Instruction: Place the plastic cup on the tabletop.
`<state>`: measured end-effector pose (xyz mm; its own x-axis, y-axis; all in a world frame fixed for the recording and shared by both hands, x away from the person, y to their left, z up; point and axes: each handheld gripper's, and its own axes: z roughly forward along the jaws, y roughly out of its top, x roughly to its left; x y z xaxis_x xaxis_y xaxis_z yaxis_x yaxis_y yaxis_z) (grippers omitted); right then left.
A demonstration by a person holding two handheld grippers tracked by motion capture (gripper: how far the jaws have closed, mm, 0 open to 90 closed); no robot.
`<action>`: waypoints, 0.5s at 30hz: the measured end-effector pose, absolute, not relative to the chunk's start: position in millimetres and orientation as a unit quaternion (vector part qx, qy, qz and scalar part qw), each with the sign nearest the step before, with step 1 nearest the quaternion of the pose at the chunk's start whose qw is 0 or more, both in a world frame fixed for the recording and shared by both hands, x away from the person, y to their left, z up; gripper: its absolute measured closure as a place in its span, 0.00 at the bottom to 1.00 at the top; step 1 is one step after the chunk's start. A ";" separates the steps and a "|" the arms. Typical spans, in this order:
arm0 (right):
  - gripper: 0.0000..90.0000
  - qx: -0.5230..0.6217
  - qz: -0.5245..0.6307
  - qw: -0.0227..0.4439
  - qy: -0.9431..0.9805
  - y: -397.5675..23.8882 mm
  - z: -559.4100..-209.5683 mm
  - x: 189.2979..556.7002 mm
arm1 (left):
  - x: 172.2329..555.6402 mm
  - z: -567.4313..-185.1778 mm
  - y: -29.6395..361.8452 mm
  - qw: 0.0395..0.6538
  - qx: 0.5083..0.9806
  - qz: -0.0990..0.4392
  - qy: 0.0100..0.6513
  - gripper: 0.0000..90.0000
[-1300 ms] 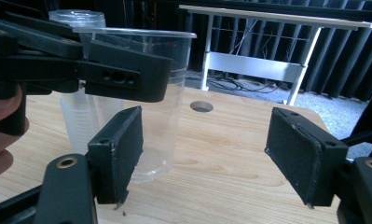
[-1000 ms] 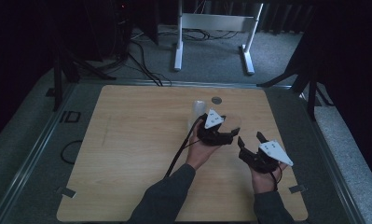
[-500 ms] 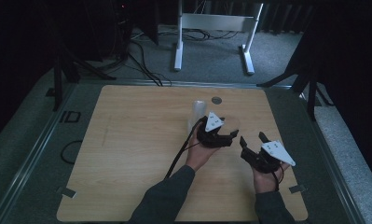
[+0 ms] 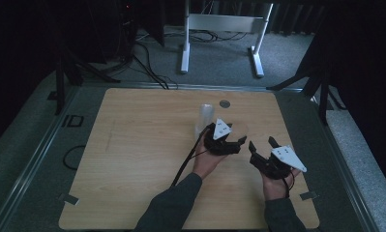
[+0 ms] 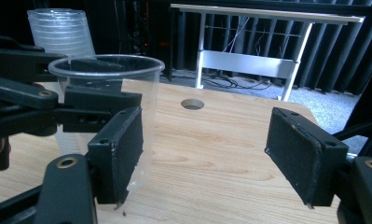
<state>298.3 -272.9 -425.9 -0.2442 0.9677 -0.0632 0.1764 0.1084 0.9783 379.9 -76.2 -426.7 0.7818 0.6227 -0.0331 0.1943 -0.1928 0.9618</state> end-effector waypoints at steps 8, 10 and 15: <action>0.30 0.459 0.485 0.409 0.622 -272.8 -425.7 298.1 | 379.1 -432.1 -76.7 0.571 0.751 0.189 0.273 0.33; 0.30 0.459 0.485 0.408 0.622 -272.8 -425.6 298.0 | 378.9 -433.2 -77.0 0.571 0.751 0.190 0.272 0.33; 0.30 0.459 0.486 0.409 0.621 -272.9 -425.5 297.9 | 378.4 -437.0 -78.0 0.569 0.751 0.195 0.273 0.33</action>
